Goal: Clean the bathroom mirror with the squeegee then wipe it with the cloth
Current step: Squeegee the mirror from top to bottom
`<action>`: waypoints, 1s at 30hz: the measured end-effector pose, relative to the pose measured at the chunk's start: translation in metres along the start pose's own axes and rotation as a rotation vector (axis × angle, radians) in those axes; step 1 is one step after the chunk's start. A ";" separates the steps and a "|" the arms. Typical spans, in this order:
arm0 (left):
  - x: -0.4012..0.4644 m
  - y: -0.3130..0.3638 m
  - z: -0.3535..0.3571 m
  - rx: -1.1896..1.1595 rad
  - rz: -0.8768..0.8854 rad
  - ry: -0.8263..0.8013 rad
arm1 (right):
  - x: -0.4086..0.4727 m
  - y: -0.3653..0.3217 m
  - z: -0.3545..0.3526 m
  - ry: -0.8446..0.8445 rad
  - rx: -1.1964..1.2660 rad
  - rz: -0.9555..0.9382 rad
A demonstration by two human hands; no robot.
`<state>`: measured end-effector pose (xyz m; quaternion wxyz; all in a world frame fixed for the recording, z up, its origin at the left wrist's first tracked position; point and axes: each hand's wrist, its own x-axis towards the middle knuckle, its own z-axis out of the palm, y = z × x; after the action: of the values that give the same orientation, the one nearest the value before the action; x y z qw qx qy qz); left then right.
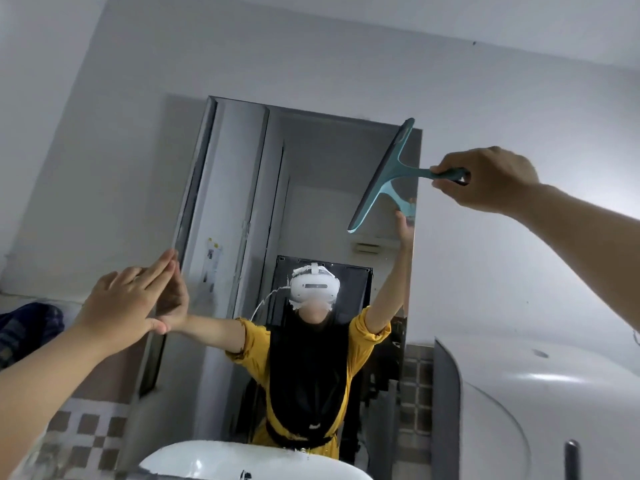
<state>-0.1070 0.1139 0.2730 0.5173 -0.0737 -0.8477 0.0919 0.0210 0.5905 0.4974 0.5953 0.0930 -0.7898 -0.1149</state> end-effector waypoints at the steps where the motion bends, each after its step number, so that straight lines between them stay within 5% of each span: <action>1: 0.000 0.000 0.000 0.004 0.001 -0.002 | -0.001 -0.001 -0.001 0.000 0.005 0.008; 11: 0.000 -0.007 0.009 -0.058 0.032 0.049 | -0.039 -0.036 0.014 0.014 0.182 0.340; 30: 0.003 -0.024 0.020 -0.326 0.153 0.087 | -0.034 -0.218 0.050 0.117 0.483 0.952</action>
<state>-0.1274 0.0893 0.2723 0.5264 -0.2246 -0.8200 -0.0111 -0.0156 0.3949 0.3894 0.5861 -0.1348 -0.7143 0.3578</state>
